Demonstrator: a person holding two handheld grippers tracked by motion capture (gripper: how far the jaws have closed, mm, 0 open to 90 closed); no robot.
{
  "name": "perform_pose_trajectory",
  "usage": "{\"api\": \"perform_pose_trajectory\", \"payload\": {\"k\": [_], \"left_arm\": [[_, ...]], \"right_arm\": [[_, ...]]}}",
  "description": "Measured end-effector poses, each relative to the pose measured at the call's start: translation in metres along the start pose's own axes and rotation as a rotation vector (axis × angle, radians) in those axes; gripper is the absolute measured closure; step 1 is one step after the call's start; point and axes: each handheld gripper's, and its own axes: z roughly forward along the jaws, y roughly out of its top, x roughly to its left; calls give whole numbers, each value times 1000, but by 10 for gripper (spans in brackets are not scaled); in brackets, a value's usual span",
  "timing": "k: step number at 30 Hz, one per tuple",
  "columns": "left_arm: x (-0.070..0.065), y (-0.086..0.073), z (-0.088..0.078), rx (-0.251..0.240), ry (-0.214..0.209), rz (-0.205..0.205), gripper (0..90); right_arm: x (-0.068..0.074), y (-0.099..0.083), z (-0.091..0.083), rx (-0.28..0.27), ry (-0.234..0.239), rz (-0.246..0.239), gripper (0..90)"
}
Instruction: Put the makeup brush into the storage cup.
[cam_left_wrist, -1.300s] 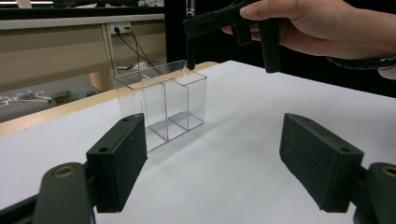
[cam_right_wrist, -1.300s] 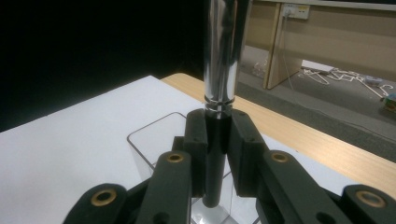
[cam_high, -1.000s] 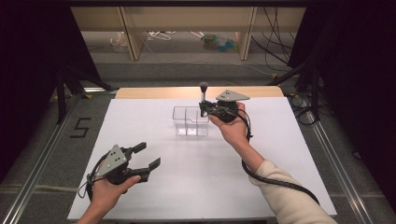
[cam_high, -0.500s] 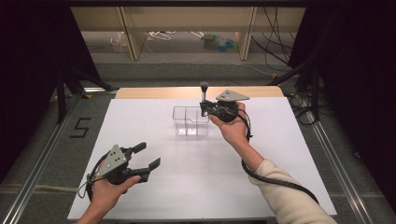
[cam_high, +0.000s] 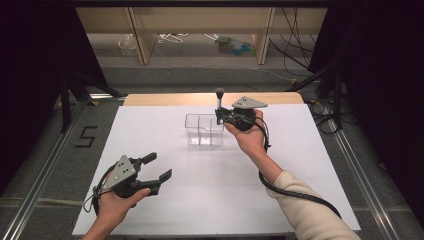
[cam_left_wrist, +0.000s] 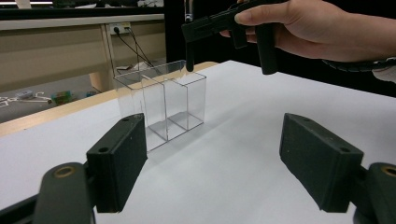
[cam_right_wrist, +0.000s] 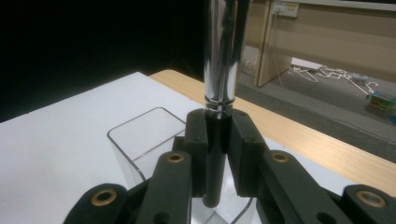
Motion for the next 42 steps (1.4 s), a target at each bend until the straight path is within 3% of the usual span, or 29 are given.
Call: {"api": "perform_pose_trajectory", "payload": {"k": [42], "left_arm": [[1, 0, 0, -3, 0, 3, 230]], "right_arm": [[2, -4, 8, 21, -5, -5, 794]]}}
